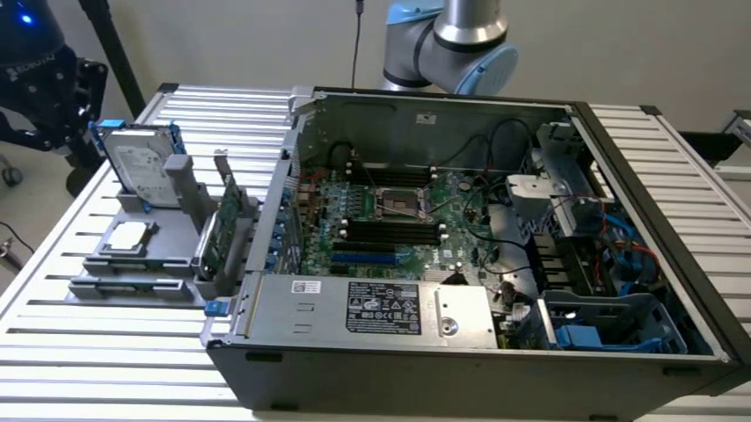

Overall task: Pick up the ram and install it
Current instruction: 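Pick up the ram and move it above insertion slot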

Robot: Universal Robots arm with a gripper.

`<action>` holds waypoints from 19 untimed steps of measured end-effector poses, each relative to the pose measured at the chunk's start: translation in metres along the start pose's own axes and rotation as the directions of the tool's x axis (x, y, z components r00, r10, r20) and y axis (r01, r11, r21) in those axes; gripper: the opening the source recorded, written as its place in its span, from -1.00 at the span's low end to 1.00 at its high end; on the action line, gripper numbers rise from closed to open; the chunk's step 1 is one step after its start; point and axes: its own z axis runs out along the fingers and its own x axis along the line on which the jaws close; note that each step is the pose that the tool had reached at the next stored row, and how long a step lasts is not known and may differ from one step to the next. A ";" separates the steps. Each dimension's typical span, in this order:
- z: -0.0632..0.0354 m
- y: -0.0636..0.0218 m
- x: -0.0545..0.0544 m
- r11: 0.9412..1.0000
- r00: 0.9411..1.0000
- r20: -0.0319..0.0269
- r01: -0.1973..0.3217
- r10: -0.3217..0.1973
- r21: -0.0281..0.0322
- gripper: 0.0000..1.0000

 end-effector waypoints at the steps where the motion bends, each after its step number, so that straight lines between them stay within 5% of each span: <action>1: 0.0007 0.0000 0.000 1.000 1.000 0.000 0.008 -0.008 0.000 -0.79; 15: 0.0165 -0.0017 0.005 0.989 0.989 -0.007 0.147 -0.147 -0.006 -0.79; 19: 0.0229 0.0052 0.008 0.988 0.988 -0.008 0.153 -0.153 -0.006 -0.79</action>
